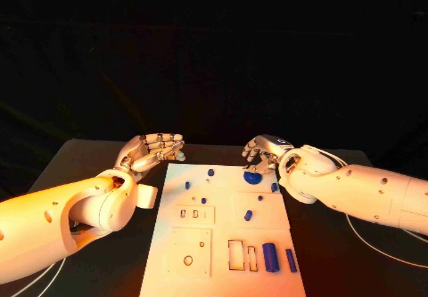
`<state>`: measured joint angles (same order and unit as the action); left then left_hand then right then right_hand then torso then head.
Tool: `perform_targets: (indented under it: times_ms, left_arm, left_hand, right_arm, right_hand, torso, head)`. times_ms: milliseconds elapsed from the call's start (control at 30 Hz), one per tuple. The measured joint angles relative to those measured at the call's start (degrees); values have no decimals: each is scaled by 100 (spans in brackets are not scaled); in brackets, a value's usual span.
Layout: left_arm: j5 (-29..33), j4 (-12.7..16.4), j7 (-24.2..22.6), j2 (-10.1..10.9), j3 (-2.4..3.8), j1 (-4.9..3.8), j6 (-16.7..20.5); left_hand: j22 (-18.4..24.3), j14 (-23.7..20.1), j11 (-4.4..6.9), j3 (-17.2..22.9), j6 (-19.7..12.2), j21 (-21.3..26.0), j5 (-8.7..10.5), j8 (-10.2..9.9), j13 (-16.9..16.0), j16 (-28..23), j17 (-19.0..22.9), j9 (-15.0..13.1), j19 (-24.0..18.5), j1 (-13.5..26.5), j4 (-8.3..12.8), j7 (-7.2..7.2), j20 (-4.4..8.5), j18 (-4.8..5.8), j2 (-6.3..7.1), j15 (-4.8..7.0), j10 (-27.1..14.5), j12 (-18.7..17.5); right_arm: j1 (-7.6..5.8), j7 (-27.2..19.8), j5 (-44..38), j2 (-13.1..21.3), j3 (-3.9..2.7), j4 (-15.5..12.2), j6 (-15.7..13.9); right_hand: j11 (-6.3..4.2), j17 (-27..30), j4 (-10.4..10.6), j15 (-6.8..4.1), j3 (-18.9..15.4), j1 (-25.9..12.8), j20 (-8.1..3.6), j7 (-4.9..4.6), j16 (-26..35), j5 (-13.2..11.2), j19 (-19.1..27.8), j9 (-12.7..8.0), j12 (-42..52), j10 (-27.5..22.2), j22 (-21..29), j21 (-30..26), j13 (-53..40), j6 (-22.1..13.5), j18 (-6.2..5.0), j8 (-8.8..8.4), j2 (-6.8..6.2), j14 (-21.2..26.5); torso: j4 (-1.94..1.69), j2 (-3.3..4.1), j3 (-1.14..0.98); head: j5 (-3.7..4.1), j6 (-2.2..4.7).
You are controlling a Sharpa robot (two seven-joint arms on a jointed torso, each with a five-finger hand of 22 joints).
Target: Assemble the parts on the task board
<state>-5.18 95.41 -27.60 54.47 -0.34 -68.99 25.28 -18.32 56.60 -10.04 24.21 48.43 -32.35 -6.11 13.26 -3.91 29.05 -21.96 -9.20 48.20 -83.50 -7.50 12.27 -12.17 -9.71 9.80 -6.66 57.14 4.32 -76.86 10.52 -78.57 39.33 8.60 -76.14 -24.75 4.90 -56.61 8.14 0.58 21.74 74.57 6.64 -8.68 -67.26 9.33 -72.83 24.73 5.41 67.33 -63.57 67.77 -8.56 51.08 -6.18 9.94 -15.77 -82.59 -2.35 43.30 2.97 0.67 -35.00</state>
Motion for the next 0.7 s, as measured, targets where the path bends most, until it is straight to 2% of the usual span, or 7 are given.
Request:
perform_targets:
  times_ms: [233,267,333,467,567,633,700]
  left_arm:
    - [19,-22,14,-4,0,0,-21]
    - [22,-25,17,-6,0,0,-25]
    - [26,-28,20,-9,0,0,-29]
    - [32,-40,26,-21,0,0,-43]
    - [37,-44,31,-26,0,0,-52]
    - [39,-46,33,-30,0,0,-57]
    - [41,-49,36,-33,-1,0,-62]
  left_hand:
    - [-6,0,-21,0,0,0,0,0,0,0,0,0,0,0,0,0,0,0,0,0,-21,0]
    - [-6,0,-21,0,0,0,0,0,0,0,0,0,0,0,0,0,0,0,0,0,-21,0]
    - [-6,0,-21,0,0,0,0,0,0,0,1,0,0,0,0,0,0,0,0,0,-21,0]
    - [-6,0,-21,0,0,0,0,0,0,0,1,0,0,0,0,0,0,0,0,0,-21,0]
    - [-6,0,-21,0,0,0,0,0,0,0,1,0,0,0,0,0,0,0,0,0,-21,0]
    - [-6,0,-21,0,0,0,0,0,0,0,1,0,0,0,0,0,0,0,0,0,-21,0]
    - [-6,0,-21,0,0,0,0,0,0,0,1,0,0,0,0,0,0,-1,0,0,-21,0]
  right_arm:
    - [-69,49,389,262,-8,20,282]
    - [-71,57,426,263,-8,46,357]
    - [-72,68,465,260,-8,82,454]
    - [-71,99,531,209,-5,193,691]
    - [-59,112,547,137,-2,274,826]
    - [-38,117,551,80,3,330,905]
    - [-17,119,552,39,7,367,967]
  right_hand:
    - [-176,-516,133,-154,-419,232,-126,91,-432,220,-269,41,616,909,-456,329,-487,92,5,-25,15,-114]
    - [-197,-725,169,-173,-566,319,-144,91,-602,220,-358,48,908,935,-598,444,-776,92,68,-51,34,-134]
    - [-205,-1205,432,-184,-1007,572,-148,103,-988,234,-492,96,2166,432,-912,668,-2122,61,92,-77,187,-144]
    - [-181,-1775,776,-181,-1352,804,-120,107,-1448,234,-618,143,4327,248,-1126,853,-4215,47,182,-100,231,-142]
    - [-152,-1833,836,-159,-1482,820,-99,93,-1774,234,-721,172,6023,724,-1138,985,-5791,56,181,-100,253,-143]
    - [-146,-1835,834,-159,-1529,790,-90,99,-1953,234,-813,176,6709,1031,-1138,1091,-6431,63,181,-100,283,-143]
    - [-140,-1835,838,-132,-1557,753,-80,82,-2066,234,-866,184,6997,1167,-1138,1168,-6603,45,270,-99,320,-130]
  torso:
    - [16,-19,-13]
    - [16,-18,-13]
    - [13,-19,-13]
    - [10,-18,-12]
    - [5,-16,-9]
    - [4,-15,-5]
    - [2,-13,-5]
  head:
    - [9,3]
    - [11,3]
    - [22,4]
    - [30,4]
    - [35,2]
    - [38,-3]
    - [38,-6]
